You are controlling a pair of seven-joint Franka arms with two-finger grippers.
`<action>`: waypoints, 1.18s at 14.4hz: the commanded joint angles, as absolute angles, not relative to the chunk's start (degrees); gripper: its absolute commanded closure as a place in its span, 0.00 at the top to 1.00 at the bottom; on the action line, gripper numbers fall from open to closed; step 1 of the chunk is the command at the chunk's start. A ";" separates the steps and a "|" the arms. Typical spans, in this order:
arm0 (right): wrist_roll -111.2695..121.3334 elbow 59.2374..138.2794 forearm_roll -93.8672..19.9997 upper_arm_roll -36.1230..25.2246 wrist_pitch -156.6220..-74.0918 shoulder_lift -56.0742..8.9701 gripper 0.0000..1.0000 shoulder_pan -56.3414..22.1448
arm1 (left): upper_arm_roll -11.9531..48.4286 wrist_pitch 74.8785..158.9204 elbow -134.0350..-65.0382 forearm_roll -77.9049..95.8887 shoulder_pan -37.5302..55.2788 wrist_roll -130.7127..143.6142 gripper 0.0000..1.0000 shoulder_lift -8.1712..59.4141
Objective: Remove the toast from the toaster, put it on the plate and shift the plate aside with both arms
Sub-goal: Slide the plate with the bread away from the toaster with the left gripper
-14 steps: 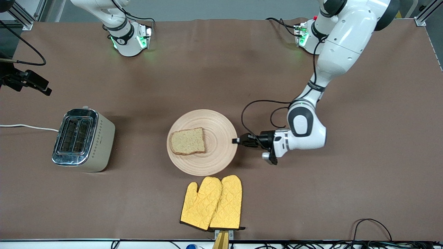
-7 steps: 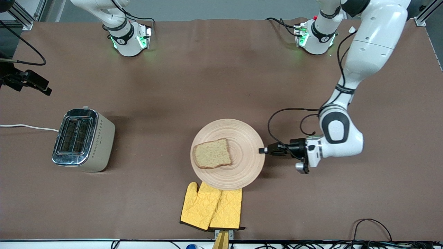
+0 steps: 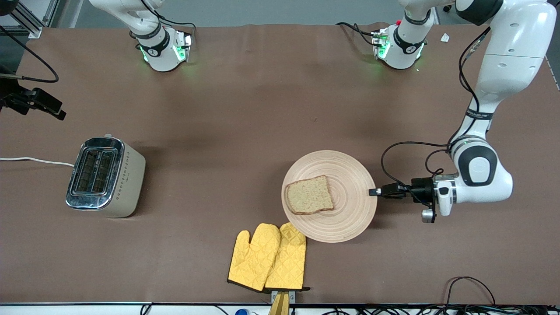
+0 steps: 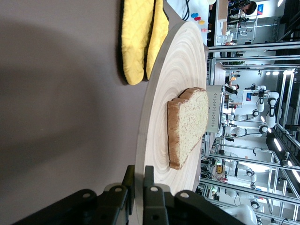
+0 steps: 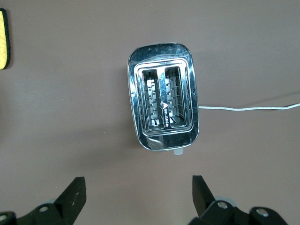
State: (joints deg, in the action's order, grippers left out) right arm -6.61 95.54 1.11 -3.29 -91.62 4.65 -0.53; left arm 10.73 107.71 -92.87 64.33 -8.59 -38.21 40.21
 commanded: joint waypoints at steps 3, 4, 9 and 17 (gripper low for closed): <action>-5.19 97.03 0.97 -2.64 -91.49 6.15 1.00 0.44 | 11.51 101.43 -93.78 61.01 -13.61 -38.41 0.00 38.32; -5.19 97.03 0.97 -2.64 -91.49 6.15 1.00 0.44 | 11.43 100.12 -93.78 59.78 -14.67 -38.41 0.00 37.97; -4.14 97.03 0.97 -2.64 -91.15 6.07 1.00 0.44 | 11.51 95.90 -93.78 52.30 -20.64 -38.84 0.00 37.79; -3.25 97.03 0.97 -2.55 -90.88 6.06 1.00 0.09 | 11.25 90.27 -94.31 46.78 -27.33 -44.46 0.00 39.11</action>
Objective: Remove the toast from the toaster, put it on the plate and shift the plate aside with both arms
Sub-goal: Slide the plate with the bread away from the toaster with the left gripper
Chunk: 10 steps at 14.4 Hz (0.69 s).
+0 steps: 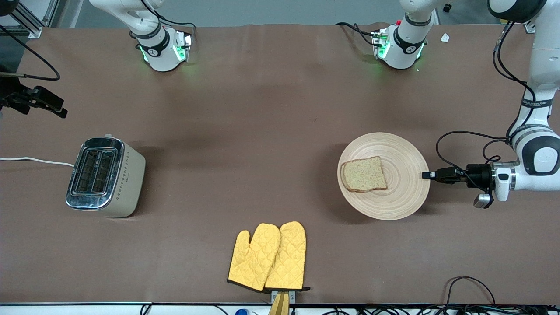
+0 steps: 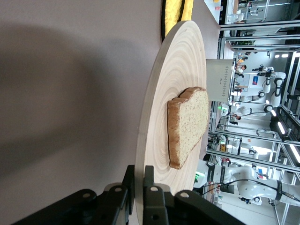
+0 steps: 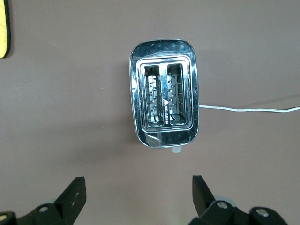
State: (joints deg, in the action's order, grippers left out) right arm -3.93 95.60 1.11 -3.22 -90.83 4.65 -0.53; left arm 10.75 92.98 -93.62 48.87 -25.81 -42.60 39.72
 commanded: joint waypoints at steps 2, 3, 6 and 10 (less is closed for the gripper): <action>-3.16 97.03 0.97 -2.46 -90.70 6.06 1.00 0.00 | 11.25 90.26 -93.96 43.51 -29.78 -47.01 0.00 40.51; -3.25 97.03 0.97 -2.46 -90.70 6.06 1.00 0.00 | 11.25 90.26 -93.96 43.24 -30.93 -48.94 0.00 41.30; -3.25 97.03 0.97 -2.37 -90.62 6.06 1.00 -0.09 | 10.99 90.44 -93.70 41.41 -32.86 -50.97 0.00 43.06; -3.25 97.03 0.88 -2.29 -90.26 6.06 1.00 -0.09 | 10.46 91.23 -90.18 38.06 -35.50 -51.33 0.00 46.83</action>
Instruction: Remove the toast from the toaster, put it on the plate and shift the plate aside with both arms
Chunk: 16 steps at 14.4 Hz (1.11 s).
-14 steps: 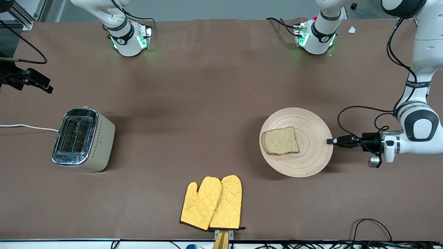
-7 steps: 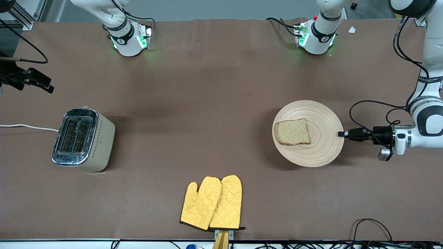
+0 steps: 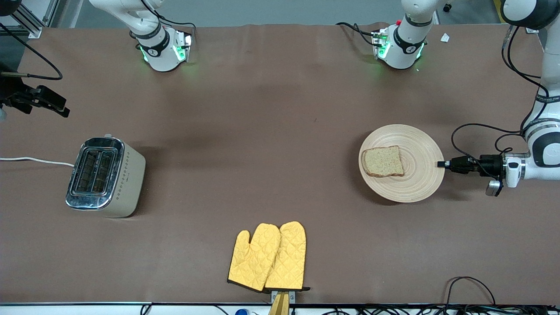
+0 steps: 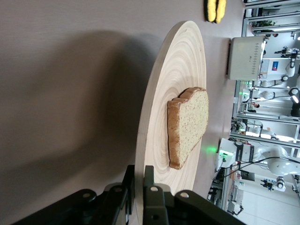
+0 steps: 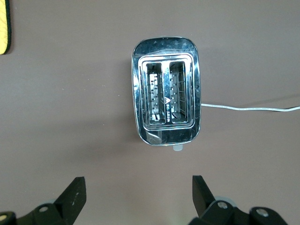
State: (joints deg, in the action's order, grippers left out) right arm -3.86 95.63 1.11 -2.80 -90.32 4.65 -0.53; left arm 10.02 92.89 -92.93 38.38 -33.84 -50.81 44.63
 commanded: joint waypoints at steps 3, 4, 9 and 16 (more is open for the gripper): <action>-3.16 97.03 0.88 -2.29 -90.18 5.98 1.00 -0.09 | 10.37 94.12 -88.51 37.44 -36.21 -51.42 0.01 48.43; -3.16 97.03 0.97 -2.29 -90.18 5.98 1.00 -0.09 | 10.37 95.09 -88.51 37.44 -36.21 -51.33 0.03 48.43; -3.16 96.94 0.88 -2.29 -90.18 6.06 1.00 -0.09 | 10.37 95.54 -88.15 38.14 -36.12 -47.82 0.88 48.17; -3.16 96.94 0.88 -2.37 -90.09 5.98 1.00 0.00 | 11.34 95.18 -80.77 36.40 -32.01 -37.74 1.00 41.16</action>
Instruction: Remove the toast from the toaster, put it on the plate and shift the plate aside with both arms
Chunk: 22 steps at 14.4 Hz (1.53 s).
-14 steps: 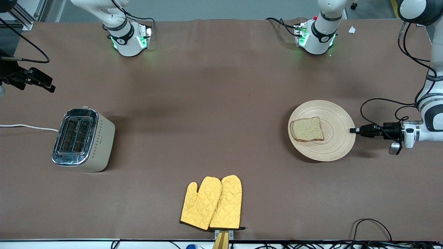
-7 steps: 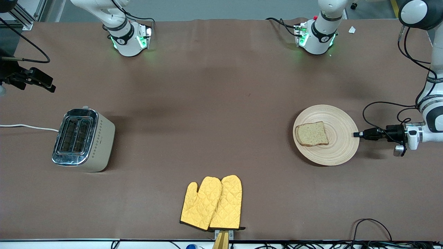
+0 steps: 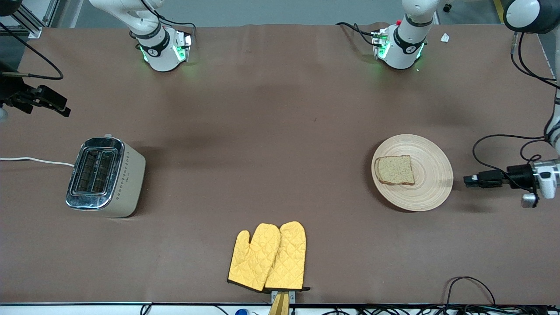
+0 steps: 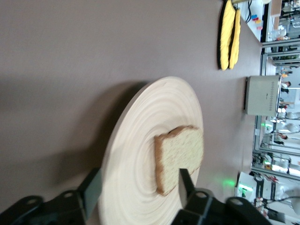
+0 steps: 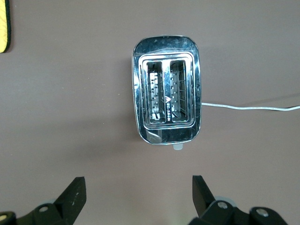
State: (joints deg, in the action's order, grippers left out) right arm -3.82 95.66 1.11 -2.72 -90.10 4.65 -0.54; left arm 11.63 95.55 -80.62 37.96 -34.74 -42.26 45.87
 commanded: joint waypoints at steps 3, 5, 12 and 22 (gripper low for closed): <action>-3.16 96.94 0.88 -2.37 -90.09 5.98 1.00 0.00 | 11.34 95.45 -80.77 30.52 -26.65 -23.43 1.00 33.69; -3.16 96.94 0.88 -2.37 -90.09 5.98 1.00 0.17 | 11.34 95.54 -80.77 26.04 -22.61 -14.02 1.00 29.03; -3.16 96.86 0.88 -2.46 -89.91 5.89 1.00 0.18 | 12.04 93.08 -80.95 5.91 -8.63 6.49 1.00 16.09; -3.08 96.86 0.97 -2.64 -89.91 5.89 1.00 0.44 | 3.78 83.51 -83.04 -6.16 1.85 0.88 1.00 1.86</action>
